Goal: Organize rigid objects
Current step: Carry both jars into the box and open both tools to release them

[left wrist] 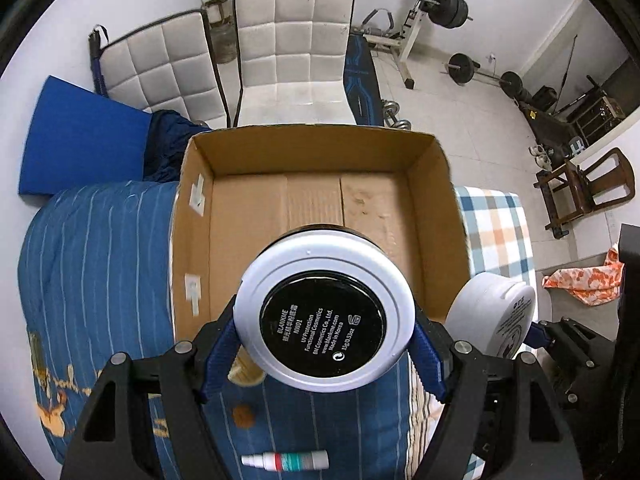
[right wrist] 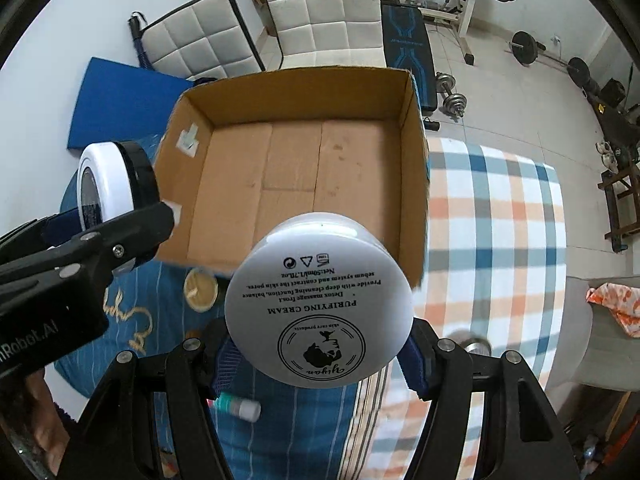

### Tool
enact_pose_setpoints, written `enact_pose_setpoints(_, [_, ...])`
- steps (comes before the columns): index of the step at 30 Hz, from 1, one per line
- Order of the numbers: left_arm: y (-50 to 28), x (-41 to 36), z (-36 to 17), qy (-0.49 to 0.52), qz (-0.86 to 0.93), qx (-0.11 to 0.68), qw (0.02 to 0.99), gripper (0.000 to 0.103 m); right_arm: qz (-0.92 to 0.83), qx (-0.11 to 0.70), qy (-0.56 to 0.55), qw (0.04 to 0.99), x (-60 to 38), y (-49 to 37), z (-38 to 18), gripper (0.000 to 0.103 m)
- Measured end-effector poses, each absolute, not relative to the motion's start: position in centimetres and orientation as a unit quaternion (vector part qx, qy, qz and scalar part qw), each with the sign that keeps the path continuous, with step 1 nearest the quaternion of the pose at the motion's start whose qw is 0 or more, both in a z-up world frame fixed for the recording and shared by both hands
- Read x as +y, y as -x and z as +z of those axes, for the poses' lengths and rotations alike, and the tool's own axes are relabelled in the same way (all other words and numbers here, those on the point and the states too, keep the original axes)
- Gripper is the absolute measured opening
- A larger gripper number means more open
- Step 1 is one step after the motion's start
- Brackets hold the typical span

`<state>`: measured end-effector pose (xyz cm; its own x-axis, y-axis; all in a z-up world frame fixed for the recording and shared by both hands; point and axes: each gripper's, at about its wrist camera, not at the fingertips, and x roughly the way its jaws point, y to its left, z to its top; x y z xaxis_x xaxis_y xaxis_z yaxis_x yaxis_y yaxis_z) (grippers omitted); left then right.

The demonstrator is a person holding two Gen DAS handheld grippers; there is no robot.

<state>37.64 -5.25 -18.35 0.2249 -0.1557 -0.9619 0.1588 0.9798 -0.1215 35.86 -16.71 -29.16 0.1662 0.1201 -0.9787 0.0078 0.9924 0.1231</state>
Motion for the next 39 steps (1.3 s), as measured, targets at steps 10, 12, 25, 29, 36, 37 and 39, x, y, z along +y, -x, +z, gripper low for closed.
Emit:
enact_pose_setpoints(10, [-47.5, -5.0, -26.8, 0.015, -0.109, 0.681, 0.724, 0.073, 0.011, 0.670, -0.050, 0.740, -16.6, -46.1, -36.8, 0.068])
enact_pose_setpoints(12, [-49.4, -5.3, -29.2, 0.017, -0.108, 0.699, 0.706, 0.073, 0.007, 0.676, -0.046, 0.735, -16.9, -47.8, -38.5, 0.068])
enact_pose_setpoints(25, [-54.0, -6.6, -37.3, 0.020, -0.106, 0.763, 0.638, 0.074, 0.011, 0.718, -0.014, 0.696, -16.5, -53.7, -46.5, 0.068])
enact_pose_setpoints(29, [-54.1, -6.9, -38.4, 0.022, -0.105, 0.773, 0.626, 0.074, 0.009, 0.725, -0.014, 0.688, -16.8, -54.4, -48.0, 0.069])
enact_pose_setpoints(36, [-53.5, -7.4, -38.3, 0.015, -0.090, 0.777, 0.623, 0.076, 0.016, 0.747, -0.012, 0.664, -16.9, -54.2, -49.2, 0.069])
enact_pose_setpoints(37, [-53.4, -7.4, -38.0, 0.014, -0.087, 0.779, 0.621, 0.077, 0.017, 0.751, -0.013, 0.659, -16.8, -54.2, -49.2, 0.070])
enact_pose_setpoints(39, [-53.1, -7.4, -37.4, 0.012, -0.084, 0.778, 0.622, 0.077, 0.016, 0.754, -0.012, 0.656, -16.8, -54.1, -49.0, 0.078])
